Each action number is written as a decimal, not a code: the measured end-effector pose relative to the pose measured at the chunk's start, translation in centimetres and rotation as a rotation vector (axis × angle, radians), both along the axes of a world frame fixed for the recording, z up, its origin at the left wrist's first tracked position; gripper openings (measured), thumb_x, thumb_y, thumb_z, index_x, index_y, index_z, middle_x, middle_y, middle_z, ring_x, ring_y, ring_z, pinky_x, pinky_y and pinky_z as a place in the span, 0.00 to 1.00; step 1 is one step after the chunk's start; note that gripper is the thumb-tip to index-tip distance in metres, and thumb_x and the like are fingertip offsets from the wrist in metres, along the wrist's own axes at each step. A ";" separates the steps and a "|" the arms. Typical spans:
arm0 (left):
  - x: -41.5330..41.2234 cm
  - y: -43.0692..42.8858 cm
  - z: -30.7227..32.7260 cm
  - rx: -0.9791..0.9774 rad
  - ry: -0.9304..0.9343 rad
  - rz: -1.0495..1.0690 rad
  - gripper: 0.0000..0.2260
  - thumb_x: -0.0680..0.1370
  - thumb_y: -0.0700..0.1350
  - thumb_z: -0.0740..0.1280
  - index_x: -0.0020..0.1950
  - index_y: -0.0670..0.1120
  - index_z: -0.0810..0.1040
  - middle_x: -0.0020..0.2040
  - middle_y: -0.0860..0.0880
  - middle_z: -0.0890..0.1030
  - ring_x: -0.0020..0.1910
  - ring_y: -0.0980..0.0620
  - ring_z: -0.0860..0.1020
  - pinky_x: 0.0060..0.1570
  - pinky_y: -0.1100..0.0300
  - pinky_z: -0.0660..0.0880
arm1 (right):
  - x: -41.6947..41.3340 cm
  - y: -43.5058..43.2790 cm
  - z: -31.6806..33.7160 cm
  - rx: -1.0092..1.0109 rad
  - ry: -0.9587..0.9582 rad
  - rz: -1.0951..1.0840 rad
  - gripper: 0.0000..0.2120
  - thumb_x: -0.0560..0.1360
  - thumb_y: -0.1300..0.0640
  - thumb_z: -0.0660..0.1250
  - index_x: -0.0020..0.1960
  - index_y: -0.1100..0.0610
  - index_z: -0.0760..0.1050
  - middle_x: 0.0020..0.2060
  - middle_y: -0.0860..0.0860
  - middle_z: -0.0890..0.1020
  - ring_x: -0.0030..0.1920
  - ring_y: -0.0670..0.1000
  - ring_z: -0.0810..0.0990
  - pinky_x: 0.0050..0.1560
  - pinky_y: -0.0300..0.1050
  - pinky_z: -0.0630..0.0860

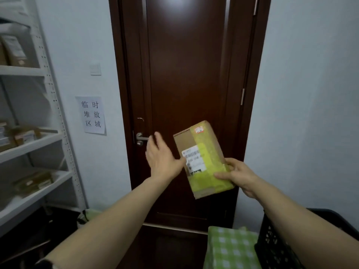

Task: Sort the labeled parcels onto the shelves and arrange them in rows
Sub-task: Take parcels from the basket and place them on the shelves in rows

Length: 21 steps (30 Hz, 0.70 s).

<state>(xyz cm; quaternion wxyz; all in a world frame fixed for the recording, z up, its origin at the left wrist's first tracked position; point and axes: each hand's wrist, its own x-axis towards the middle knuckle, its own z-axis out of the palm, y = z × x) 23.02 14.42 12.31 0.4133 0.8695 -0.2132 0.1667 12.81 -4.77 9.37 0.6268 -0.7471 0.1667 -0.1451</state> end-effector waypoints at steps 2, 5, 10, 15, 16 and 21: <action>0.1 0.6 -0.6 -0.305 0.532 -0.164 0.50 0.71 0.48 0.75 0.78 0.45 0.41 0.78 0.41 0.51 0.76 0.42 0.54 0.74 0.46 0.54 | -0.1 0.0 0.0 0.175 -0.063 -0.002 0.33 0.67 0.68 0.74 0.69 0.61 0.66 0.54 0.56 0.82 0.50 0.53 0.82 0.44 0.45 0.79; -0.3 0.9 -1.4 -0.482 0.904 -0.433 0.40 0.73 0.44 0.74 0.77 0.42 0.53 0.66 0.45 0.74 0.66 0.45 0.71 0.67 0.44 0.67 | -0.1 0.7 -0.1 0.291 -0.105 0.049 0.32 0.65 0.69 0.73 0.67 0.61 0.68 0.52 0.57 0.82 0.49 0.55 0.83 0.43 0.48 0.81; -0.5 1.5 -1.5 -0.445 0.822 -0.528 0.21 0.74 0.35 0.70 0.66 0.42 0.73 0.55 0.47 0.82 0.54 0.49 0.80 0.56 0.51 0.77 | 0.2 1.3 -0.6 0.251 -0.113 0.106 0.36 0.59 0.68 0.75 0.66 0.62 0.70 0.55 0.58 0.82 0.55 0.56 0.81 0.50 0.48 0.81; -0.1 2.1 -1.8 -0.464 0.793 -0.543 0.21 0.72 0.34 0.71 0.64 0.43 0.75 0.53 0.46 0.83 0.53 0.49 0.81 0.55 0.51 0.78 | 0.5 1.4 -1.0 0.182 -0.088 0.107 0.31 0.64 0.72 0.74 0.66 0.63 0.71 0.55 0.58 0.81 0.55 0.55 0.81 0.51 0.48 0.80; -0.1 2.1 -1.8 -0.463 0.792 -0.543 0.20 0.72 0.34 0.72 0.63 0.43 0.75 0.53 0.46 0.83 0.54 0.49 0.81 0.57 0.49 0.78 | 0.5 1.4 -1.1 0.180 -0.085 0.108 0.32 0.64 0.72 0.74 0.66 0.63 0.71 0.55 0.58 0.81 0.55 0.55 0.81 0.52 0.49 0.80; 0.0 2.6 -2.1 -0.469 0.797 -0.538 0.20 0.72 0.34 0.72 0.62 0.43 0.75 0.52 0.46 0.83 0.53 0.49 0.81 0.57 0.48 0.78 | 0.5 1.8 -1.1 0.167 -0.082 0.126 0.31 0.64 0.71 0.74 0.66 0.63 0.71 0.55 0.57 0.81 0.55 0.54 0.81 0.50 0.46 0.80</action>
